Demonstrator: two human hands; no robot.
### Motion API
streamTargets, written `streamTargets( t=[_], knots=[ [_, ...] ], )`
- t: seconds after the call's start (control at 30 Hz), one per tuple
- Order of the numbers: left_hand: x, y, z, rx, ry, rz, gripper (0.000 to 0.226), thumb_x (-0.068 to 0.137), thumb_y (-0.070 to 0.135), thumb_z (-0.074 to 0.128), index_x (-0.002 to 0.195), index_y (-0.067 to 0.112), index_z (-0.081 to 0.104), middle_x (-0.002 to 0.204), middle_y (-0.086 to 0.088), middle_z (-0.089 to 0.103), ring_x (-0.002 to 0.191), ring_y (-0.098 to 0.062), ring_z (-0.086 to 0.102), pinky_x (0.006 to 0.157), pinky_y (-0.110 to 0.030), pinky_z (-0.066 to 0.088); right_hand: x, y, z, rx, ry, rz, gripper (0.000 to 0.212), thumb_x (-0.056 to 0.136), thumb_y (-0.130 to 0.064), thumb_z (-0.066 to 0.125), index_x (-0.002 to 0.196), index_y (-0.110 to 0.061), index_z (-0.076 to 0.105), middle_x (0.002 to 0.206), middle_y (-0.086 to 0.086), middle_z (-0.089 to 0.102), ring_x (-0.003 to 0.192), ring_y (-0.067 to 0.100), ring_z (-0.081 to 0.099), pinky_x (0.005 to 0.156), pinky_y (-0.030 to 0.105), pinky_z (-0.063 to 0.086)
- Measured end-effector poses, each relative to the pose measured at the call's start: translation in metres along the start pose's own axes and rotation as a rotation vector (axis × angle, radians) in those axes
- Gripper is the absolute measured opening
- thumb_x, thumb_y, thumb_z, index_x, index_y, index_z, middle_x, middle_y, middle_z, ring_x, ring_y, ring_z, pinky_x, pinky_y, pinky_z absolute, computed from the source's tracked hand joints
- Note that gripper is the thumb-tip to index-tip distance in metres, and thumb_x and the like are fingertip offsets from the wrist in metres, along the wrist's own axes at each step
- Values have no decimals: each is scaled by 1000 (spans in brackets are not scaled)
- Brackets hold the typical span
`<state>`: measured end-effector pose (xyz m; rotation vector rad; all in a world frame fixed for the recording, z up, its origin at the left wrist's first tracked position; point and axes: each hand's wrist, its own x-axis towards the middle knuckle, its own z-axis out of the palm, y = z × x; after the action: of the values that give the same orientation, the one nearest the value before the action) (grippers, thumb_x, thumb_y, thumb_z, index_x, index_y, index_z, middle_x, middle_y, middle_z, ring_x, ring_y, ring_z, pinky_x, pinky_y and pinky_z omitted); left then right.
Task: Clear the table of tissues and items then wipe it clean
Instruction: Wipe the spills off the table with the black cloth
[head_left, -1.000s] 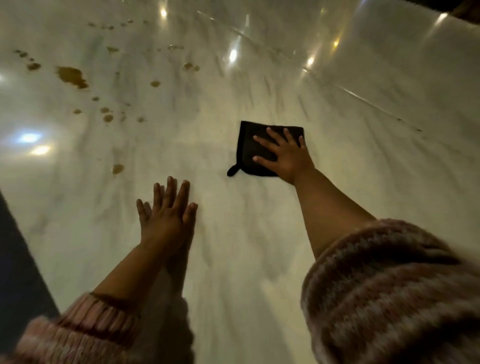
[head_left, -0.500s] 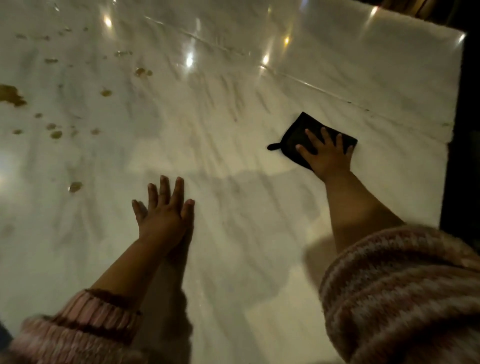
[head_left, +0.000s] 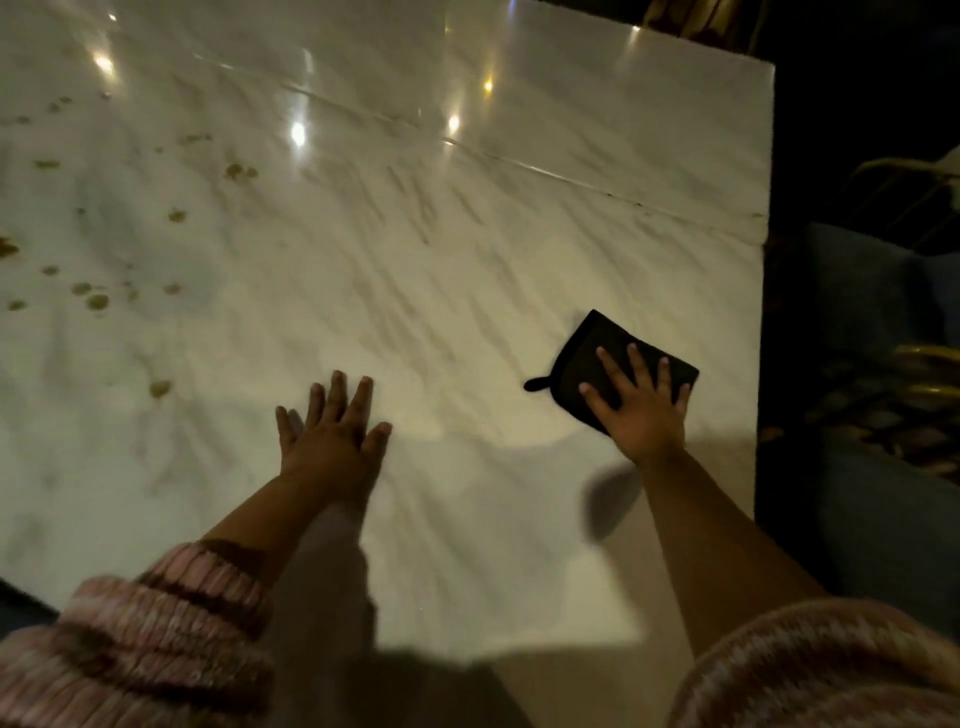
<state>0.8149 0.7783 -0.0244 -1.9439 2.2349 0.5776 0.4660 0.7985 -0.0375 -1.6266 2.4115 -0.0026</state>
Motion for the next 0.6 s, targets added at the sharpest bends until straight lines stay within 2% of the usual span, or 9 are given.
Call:
streamTargets(
  t=[0.17, 0.37, 0.47, 0.53, 0.6],
  knots=[
    [3, -22, -10, 79, -55, 205, 66, 95, 55, 22, 148, 33, -9, 157, -5, -17, 145, -27, -12, 113, -53, -8, -61, -28, 18, 63, 43, 155, 65, 88, -67, 32, 145, -51, 5, 159, -9, -1, 146, 29, -7, 114, 55, -4],
    [10, -67, -31, 316, -140, 469, 65, 96, 57, 16, 148, 31, -13, 156, -1, -19, 145, -25, -11, 112, -56, -5, -133, -98, 43, 61, 25, 294, 65, 89, -70, 22, 144, -49, -5, 159, -8, -10, 145, 29, -14, 115, 54, -6],
    [13, -85, -28, 349, -112, 514, 77, 79, 69, -8, 146, 33, -16, 156, 2, -19, 145, -24, -10, 112, -56, -4, -154, -138, 52, 52, 15, 293, 71, 79, -74, 6, 143, -48, -9, 158, -8, -11, 144, 30, -16, 112, 54, -10],
    [17, -100, -25, 338, -80, 524, 91, 62, 73, -25, 143, 32, -22, 155, 4, -21, 145, -22, -11, 112, -56, -6, -160, -160, 57, 67, 10, 264, 74, 71, -77, -6, 140, -49, -15, 158, -8, -14, 144, 30, -17, 112, 54, -12],
    [15, -116, -25, 282, -46, 509, 95, 56, 74, -36, 140, 31, -24, 152, 7, -24, 144, -21, -14, 111, -54, -9, -160, -178, 59, 59, 9, 214, 75, 66, -76, -11, 135, -51, -21, 157, -8, -15, 144, 31, -17, 111, 53, -14]
  ],
)
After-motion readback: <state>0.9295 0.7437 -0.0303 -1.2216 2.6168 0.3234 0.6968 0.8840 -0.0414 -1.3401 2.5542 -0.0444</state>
